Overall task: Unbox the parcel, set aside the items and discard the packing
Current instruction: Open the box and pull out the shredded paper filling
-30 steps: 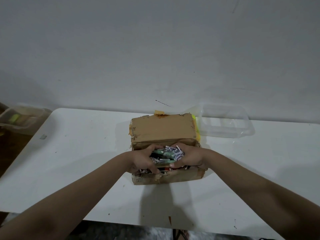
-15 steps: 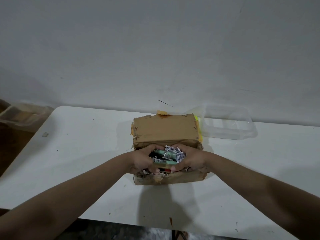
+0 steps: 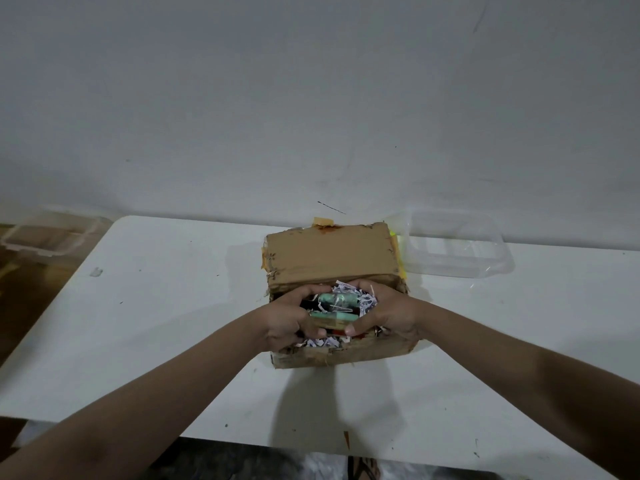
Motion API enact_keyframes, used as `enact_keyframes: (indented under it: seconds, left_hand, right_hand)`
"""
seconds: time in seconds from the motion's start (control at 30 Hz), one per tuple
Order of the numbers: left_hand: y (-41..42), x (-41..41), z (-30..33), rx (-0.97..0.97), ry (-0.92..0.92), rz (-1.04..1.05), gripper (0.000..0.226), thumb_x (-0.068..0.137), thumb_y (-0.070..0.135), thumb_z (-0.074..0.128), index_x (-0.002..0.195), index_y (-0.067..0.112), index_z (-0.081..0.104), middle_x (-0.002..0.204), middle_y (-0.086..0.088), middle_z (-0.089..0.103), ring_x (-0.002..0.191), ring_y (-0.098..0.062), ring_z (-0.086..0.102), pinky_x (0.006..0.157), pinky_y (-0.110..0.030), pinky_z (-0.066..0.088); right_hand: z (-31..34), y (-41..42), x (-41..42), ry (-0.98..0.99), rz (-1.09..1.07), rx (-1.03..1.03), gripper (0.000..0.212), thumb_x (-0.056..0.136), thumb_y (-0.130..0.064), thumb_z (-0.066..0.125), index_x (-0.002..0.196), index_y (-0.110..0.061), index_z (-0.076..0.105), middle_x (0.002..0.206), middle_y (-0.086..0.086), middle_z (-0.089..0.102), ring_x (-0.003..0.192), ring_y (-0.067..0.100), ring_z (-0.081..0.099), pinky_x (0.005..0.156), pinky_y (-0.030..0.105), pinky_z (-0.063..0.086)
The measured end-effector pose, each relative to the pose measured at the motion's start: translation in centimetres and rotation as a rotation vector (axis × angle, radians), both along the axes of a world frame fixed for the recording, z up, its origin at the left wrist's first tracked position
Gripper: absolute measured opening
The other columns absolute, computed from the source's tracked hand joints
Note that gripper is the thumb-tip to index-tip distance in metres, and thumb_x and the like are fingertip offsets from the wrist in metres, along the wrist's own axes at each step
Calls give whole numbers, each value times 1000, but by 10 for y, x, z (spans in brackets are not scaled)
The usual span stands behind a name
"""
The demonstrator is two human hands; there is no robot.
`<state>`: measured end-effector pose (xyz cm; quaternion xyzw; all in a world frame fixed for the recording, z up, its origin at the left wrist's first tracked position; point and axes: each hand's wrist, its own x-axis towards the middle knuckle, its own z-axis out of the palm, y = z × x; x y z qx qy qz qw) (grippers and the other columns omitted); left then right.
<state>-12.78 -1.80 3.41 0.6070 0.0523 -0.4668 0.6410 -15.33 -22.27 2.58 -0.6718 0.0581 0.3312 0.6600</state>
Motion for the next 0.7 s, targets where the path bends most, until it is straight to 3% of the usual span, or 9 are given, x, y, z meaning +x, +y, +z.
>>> enact_keyframes:
  seconds: [0.17,0.27,0.37,0.47,0.53,0.7]
  left_hand:
    - [8,4,14,-103,-29,-11,72,72,-29,53,119,26,55,121,-16,55,94,-27,61,58,-25,54]
    - [15,8,20,-130,-72,-31,75,62,-18,64,120,28,55,117,-15,58,101,-27,59,67,-28,54]
    - [21,13,24,-149,-96,-33,74,61,-14,63,123,26,54,112,-14,61,103,-28,59,74,-30,51]
    - [24,18,25,-159,-108,-5,68,74,-21,56,127,21,52,107,-15,62,93,-26,60,61,-24,52]
    - [24,20,22,-163,-106,26,61,79,-22,49,123,20,54,106,-16,62,90,-24,61,62,-24,53]
    - [22,22,10,-158,-86,64,66,69,-17,59,128,12,52,107,-15,61,93,-23,58,71,-23,50]
  right_hand:
    - [12,0,6,-57,-27,37,68,66,19,72,125,-8,51,116,14,63,104,26,64,88,40,54]
    - [19,3,6,-89,-44,65,67,67,20,70,126,-5,51,112,13,65,102,25,64,85,35,56]
    - [24,8,9,-111,-69,101,65,67,21,69,124,-7,55,110,12,66,100,24,65,81,33,57]
    - [28,13,12,-128,-96,118,59,69,20,68,118,-13,60,105,8,68,94,21,66,77,29,57]
    - [26,16,15,-125,-108,130,55,70,21,66,112,-15,62,102,7,68,92,20,66,77,29,57]
    - [16,21,20,-89,-92,103,48,71,16,69,107,-16,66,102,8,69,93,22,66,81,32,56]
